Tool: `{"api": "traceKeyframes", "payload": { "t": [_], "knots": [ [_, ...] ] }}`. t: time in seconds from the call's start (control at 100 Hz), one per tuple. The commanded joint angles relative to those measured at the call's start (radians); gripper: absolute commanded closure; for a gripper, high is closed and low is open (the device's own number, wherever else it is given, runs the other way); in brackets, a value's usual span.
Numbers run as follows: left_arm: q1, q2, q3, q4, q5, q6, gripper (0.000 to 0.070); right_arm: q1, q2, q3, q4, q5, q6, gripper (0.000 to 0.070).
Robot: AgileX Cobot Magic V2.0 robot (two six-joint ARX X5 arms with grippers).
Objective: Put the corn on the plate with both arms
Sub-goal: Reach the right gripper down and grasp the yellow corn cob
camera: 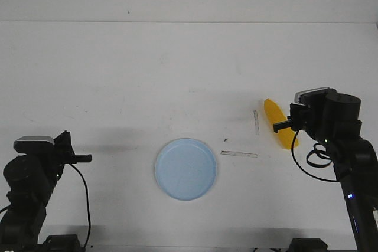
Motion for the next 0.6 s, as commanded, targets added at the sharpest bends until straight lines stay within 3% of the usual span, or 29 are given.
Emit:
{"api": "traceKeyframes", "payload": {
  "t": [0.0, 0.11, 0.18, 0.41, 0.59],
  "knots": [
    [-0.003, 0.001, 0.011, 0.009, -0.004, 0.002, 0.07, 0.002, 0.056, 0.012, -0.016, -0.003, -0.058, 0.0506],
    [-0.003, 0.001, 0.011, 0.009, -0.004, 0.002, 0.07, 0.001, 0.134, 0.012, -0.04, 0.008, -0.076, 0.0204],
    [-0.003, 0.001, 0.011, 0.009, -0.004, 0.002, 0.07, 0.001, 0.172, 0.012, -0.04, 0.008, -0.083, 0.0115],
    [-0.003, 0.001, 0.011, 0.008, -0.004, 0.002, 0.07, 0.001, 0.304, 0.012, -0.032, 0.021, -0.182, 0.0103],
    [-0.003, 0.001, 0.011, 0.006, -0.004, 0.002, 0.07, -0.005, 0.419, 0.012, -0.006, 0.066, -0.21, 0.0103]
  ]
}}
